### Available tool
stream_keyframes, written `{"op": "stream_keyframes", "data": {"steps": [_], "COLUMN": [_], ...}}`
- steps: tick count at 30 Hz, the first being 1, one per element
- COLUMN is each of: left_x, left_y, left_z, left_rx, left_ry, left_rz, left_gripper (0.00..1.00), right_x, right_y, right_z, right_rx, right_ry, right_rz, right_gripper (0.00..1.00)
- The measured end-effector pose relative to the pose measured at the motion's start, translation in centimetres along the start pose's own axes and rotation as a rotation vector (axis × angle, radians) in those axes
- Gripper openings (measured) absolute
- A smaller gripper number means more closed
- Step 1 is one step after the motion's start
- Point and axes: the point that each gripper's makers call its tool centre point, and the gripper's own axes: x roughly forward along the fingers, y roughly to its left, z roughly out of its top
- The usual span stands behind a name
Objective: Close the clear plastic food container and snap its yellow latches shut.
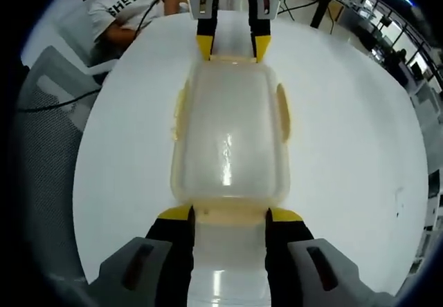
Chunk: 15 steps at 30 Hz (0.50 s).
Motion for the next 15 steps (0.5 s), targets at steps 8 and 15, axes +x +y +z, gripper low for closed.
{"op": "stream_keyframes", "data": {"steps": [8,15], "left_x": [-1.1,-2.6], "left_y": [-0.2,0.2], "left_z": [0.5,1.4], "left_rx": [0.006,0.000], "left_ry": [-0.022,-0.049], "left_rz": [-0.015,-0.011], "left_gripper": [0.32,0.32], "right_x": [-0.8,-2.2], "right_y": [0.1,-0.4], "right_z": [0.2,0.2], "right_rx": [0.012,0.010], "right_ry": [-0.007,-0.012], "right_rz": [0.020,0.015], "right_gripper": [0.37,0.37]}}
